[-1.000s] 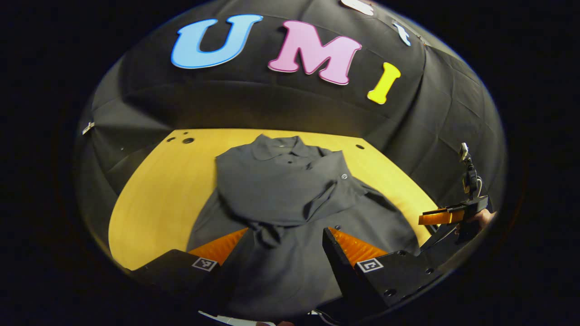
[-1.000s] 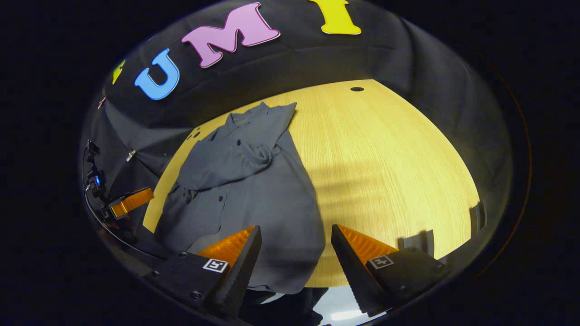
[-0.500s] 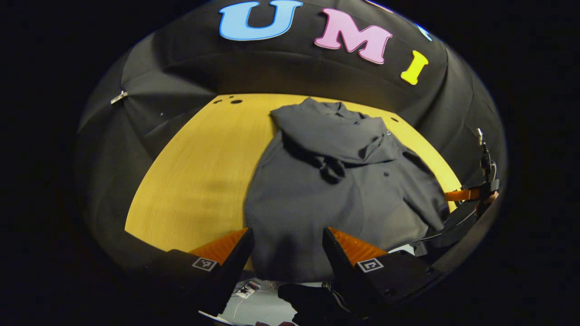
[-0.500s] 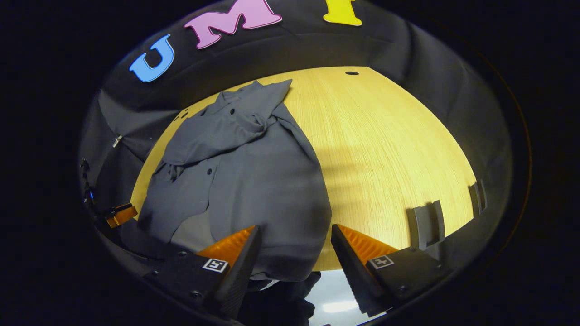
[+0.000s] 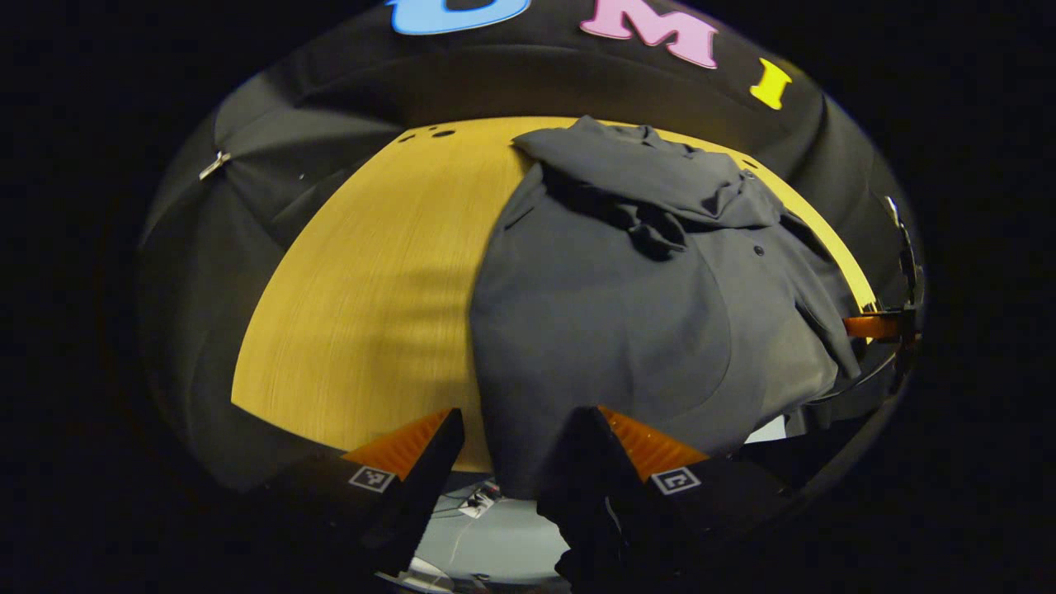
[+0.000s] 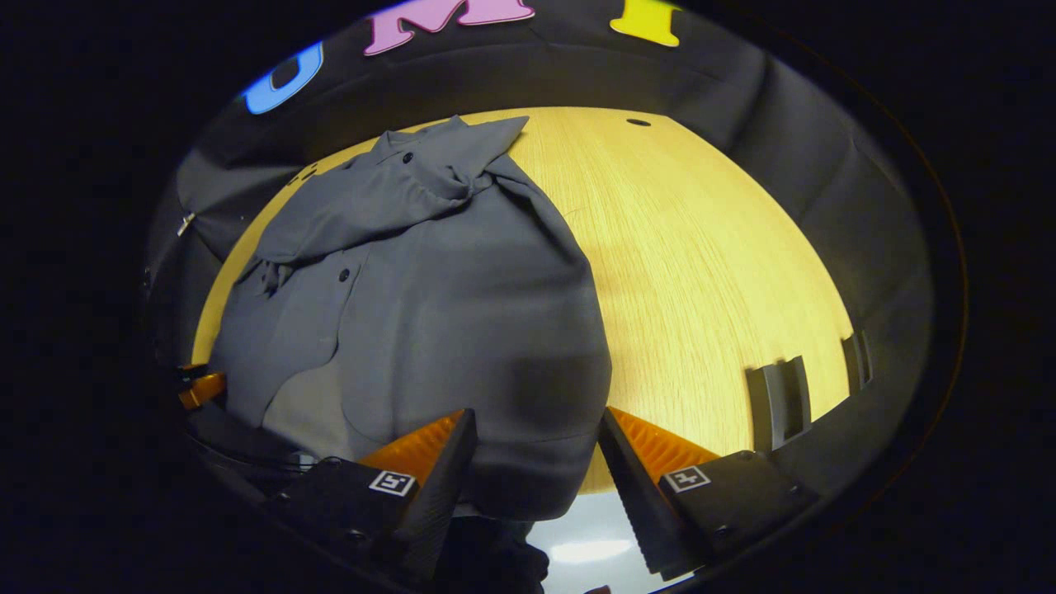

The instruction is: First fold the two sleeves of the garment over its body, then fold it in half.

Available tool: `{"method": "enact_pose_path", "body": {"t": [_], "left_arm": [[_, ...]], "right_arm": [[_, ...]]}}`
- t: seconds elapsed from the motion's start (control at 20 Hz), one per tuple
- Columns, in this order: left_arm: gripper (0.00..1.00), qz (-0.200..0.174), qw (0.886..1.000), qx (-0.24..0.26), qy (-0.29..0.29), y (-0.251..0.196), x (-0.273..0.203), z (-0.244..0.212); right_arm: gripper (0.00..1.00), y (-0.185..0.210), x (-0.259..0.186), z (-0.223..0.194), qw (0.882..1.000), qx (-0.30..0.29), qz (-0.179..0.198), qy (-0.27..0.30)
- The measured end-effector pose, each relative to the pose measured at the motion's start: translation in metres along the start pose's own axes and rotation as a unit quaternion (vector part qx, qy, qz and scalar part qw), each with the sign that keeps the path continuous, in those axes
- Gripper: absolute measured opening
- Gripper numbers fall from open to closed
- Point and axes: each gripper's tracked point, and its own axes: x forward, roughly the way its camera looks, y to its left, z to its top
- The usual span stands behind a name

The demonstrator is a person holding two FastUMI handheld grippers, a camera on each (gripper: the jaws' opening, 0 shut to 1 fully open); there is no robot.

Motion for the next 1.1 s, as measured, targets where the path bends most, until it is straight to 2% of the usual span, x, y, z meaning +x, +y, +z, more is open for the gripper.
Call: {"method": "enact_pose_path", "body": {"t": [0.05,0.15,0.2,0.25,0.3,0.35,0.4,0.45,0.6,0.8,1.1], "left_arm": [[0.95,-0.001,1.000,-0.002,-0.001,-0.002,0.000,0.002],[0.87,-0.027,0.999,0.024,0.003,-0.017,0.004,0.006],[0.60,-0.048,0.998,0.031,-0.006,-0.028,0.005,0.013],[0.34,-0.049,0.998,0.032,-0.005,-0.031,0.004,0.015],[0.07,-0.048,0.998,0.032,-0.009,-0.029,0.004,0.016],[0.06,-0.044,0.999,0.028,-0.009,-0.026,0.003,0.017],[0.06,-0.043,0.999,0.022,-0.017,-0.027,-0.002,0.022],[0.06,-0.045,0.998,0.014,-0.033,-0.027,-0.009,0.033],[0.05,-0.048,0.995,-0.019,-0.086,-0.025,-0.037,0.074],[0.05,-0.045,0.988,-0.054,-0.140,-0.018,-0.058,0.136],[0.05,-0.047,0.975,-0.059,-0.207,-0.013,-0.074,0.228]], "right_arm": [[0.93,0.008,0.001,0.002,1.000,-0.005,0.003,-0.013],[0.53,0.030,0.003,0.005,0.999,-0.031,0.038,-0.022],[0.32,0.030,0.001,0.002,0.998,-0.043,0.035,-0.019],[0.11,0.031,0.003,0.004,0.998,-0.049,0.038,-0.013],[0.07,0.032,0.003,0.005,0.998,-0.040,0.043,-0.008],[0.05,0.034,0.005,0.005,0.998,-0.014,0.056,-0.001],[0.14,0.034,-0.001,0.011,0.998,0.014,0.067,-0.007],[0.05,0.031,-0.008,0.022,0.997,0.034,0.072,-0.024],[0.05,0.018,-0.036,0.068,0.991,0.071,0.077,-0.088],[0.05,0.001,-0.063,0.136,0.978,0.102,0.088,-0.161],[0.05,0.003,-0.085,0.239,0.957,0.097,0.112,-0.251]]}}
